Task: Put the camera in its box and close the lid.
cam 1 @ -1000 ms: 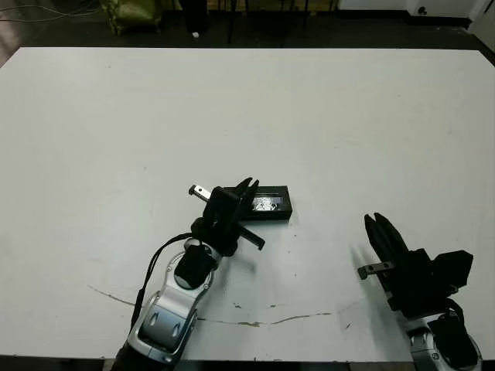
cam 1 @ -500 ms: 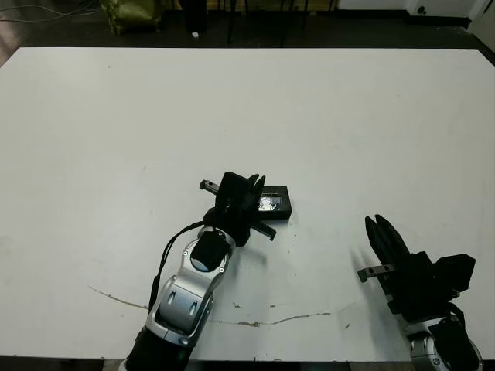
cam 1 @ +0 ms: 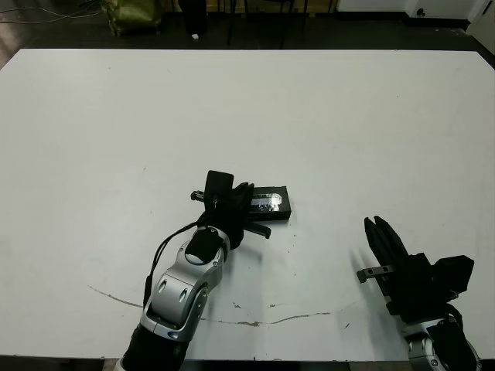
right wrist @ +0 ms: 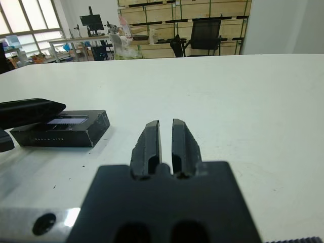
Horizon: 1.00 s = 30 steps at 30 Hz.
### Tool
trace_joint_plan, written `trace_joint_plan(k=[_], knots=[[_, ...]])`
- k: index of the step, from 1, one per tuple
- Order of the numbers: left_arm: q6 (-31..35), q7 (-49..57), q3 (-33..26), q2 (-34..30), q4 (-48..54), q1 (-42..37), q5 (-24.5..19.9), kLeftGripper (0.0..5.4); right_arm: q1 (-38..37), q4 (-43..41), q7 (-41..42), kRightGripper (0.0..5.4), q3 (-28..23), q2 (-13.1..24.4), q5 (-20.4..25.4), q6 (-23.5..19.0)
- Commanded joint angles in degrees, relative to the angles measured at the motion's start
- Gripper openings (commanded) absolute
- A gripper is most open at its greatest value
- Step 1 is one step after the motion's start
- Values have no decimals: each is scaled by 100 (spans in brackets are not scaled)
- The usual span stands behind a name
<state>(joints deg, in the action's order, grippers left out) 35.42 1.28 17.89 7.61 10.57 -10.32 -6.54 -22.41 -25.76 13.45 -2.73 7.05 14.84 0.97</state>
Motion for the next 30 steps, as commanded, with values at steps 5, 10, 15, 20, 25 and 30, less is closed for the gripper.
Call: trace_joint_plan(k=[5, 10, 15, 20, 25, 30], knots=[[324, 19, 112, 12, -650, 381, 132, 2, -60, 51, -57, 0, 15, -3, -30, -141], [342, 16, -28, 53, -615, 376, 71, 2, -60, 48, -82, 0, 24, 14, -87, -101], [-338, -229, -87, -110, 172, 620, -75, 2, -97, -67, -157, 0, 25, 0, -106, -210], [-1347, -630, -349, -536, 1385, 879, -41, 2, -20, 75, -46, 0, -3, 3, -35, -43], [-2112, -938, -963, -915, 2182, 1124, -244, 2, 118, 337, 108, 0, -67, 1, 53, 186], [-3084, -1221, -1716, -1184, 2238, 1431, -490, 2, 249, 399, 134, 0, -124, 7, 69, 263]])
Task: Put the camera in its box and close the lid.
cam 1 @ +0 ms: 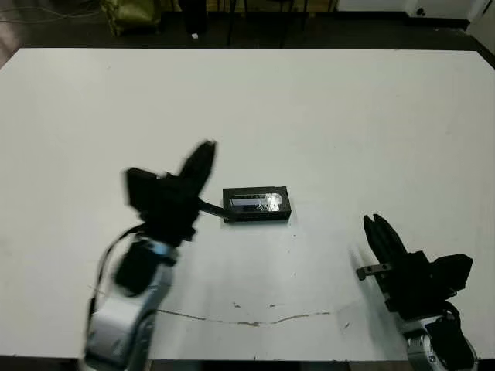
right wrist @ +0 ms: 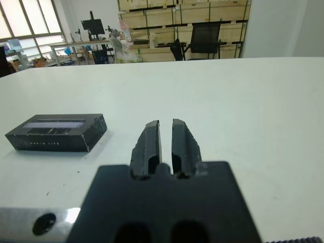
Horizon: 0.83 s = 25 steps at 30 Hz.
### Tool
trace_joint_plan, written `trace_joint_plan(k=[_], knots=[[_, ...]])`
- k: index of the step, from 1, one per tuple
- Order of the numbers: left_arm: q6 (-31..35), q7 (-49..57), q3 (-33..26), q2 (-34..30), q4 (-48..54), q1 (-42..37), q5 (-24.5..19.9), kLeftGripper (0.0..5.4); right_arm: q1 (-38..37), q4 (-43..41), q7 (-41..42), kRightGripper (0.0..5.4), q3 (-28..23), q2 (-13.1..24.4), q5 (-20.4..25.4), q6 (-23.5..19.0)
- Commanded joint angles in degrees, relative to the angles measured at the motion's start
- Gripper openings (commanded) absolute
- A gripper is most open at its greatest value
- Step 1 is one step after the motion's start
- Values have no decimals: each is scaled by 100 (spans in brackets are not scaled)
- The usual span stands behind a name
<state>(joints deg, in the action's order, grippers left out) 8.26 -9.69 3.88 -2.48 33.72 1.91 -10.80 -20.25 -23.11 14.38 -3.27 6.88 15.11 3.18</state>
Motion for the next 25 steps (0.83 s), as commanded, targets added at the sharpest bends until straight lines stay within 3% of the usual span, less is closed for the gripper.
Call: trace_joint_plan(k=[1, 6, 14, 21, 25], knots=[[-478, -126, -462, -218, -98, 276, -75, 2, 76, 151, 55, 0, -80, 30, 47, 64], [-1052, -34, -894, -199, -433, 586, -35, 2, 251, 81, -102, 0, -89, 12, -142, 58], [-1877, 427, -997, 51, -1213, 1205, 503, 2, 474, -130, -632, 0, -73, -152, -376, -126], [-1793, 815, -791, 348, -1332, 1498, 751, 2, 355, -362, -858, 0, 40, -163, -547, -596], [-1785, 822, -769, 361, -1324, 1497, 730, 2, 321, -307, -788, 0, 76, -153, -562, -521]])
